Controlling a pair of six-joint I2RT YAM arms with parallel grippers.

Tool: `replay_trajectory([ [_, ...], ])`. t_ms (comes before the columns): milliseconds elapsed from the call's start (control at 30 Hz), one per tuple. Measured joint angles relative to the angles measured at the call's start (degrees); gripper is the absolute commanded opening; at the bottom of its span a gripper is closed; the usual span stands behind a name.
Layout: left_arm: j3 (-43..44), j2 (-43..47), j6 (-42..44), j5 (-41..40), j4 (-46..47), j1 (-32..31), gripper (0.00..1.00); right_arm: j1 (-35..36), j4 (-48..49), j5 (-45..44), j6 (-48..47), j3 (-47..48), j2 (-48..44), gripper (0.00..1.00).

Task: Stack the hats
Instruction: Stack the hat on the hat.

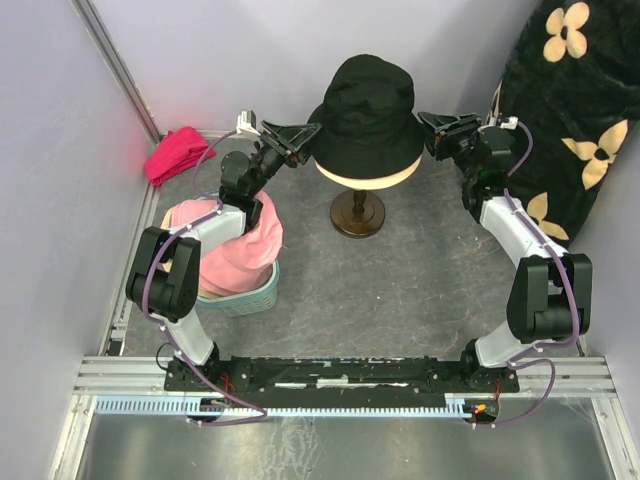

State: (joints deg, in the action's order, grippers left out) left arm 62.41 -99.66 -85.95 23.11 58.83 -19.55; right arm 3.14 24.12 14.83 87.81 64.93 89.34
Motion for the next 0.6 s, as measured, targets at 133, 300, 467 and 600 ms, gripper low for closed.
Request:
replay_trajectory([
  [133,0.0,0.0,-0.1,0.0,0.0,0.4,0.59,-0.6,0.7,0.0,0.4,0.0,-0.1,0.47],
  [300,-0.8,0.2,-0.1,-0.1,0.0,1.5,0.59,-1.3,0.6,0.0,0.4,-0.3,-1.1,0.49],
  [467,-2.1,0.9,-0.1,-0.4,-0.9,2.9,0.63,-1.7,-0.2,0.0,0.2,-1.4,-3.8,0.5],
  [600,-2.3,1.3,-0.1,-0.5,-1.8,4.2,0.64,-1.8,-1.9,-0.1,-0.4,-3.0,-6.5,0.51],
])
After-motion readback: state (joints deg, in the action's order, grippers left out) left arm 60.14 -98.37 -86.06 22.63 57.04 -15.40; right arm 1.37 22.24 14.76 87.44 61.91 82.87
